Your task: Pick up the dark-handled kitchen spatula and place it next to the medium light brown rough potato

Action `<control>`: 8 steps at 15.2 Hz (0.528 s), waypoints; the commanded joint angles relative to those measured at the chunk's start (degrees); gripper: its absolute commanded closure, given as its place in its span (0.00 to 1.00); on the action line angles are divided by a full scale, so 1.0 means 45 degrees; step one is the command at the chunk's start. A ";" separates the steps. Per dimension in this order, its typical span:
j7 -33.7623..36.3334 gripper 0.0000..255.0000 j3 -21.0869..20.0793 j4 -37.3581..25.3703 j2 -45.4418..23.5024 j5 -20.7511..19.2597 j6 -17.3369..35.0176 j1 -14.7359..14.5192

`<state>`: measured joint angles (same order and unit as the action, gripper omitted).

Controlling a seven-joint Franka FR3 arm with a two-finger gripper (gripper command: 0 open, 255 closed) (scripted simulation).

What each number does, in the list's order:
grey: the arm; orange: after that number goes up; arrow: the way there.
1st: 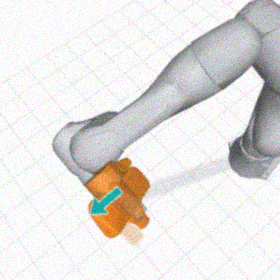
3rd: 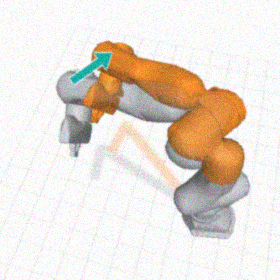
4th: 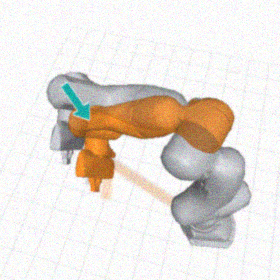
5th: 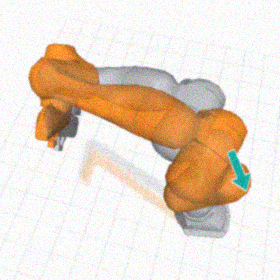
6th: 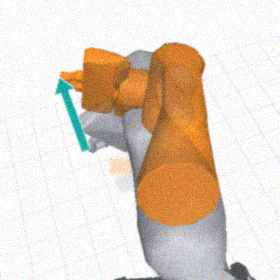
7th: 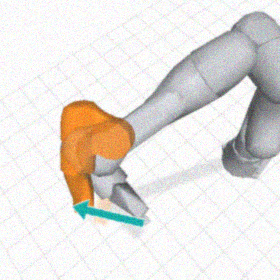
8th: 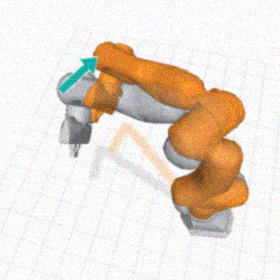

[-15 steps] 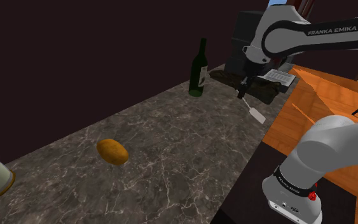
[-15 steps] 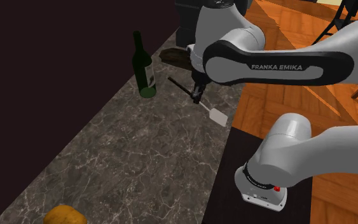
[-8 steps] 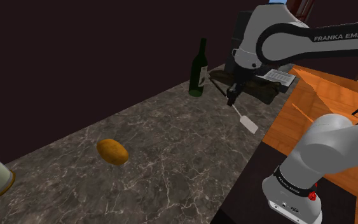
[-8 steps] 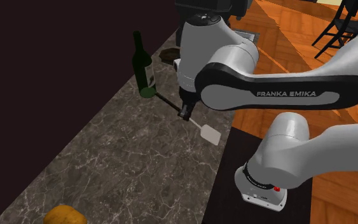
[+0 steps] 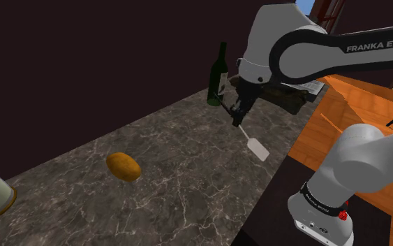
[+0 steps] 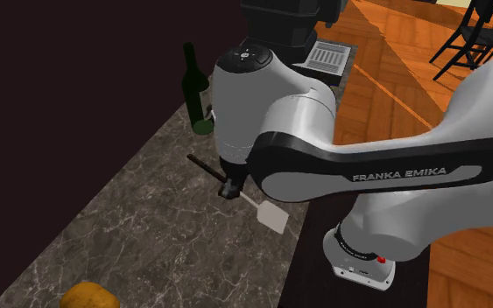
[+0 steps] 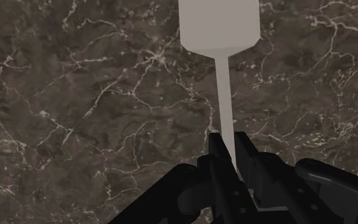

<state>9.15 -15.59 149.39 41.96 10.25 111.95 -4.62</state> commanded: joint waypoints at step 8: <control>0.2942 1.00 -0.2689 -0.1948 -0.2179 0.0794 0.0534 -0.0601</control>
<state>21.06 -26.52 141.48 33.27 13.64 113.98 -7.21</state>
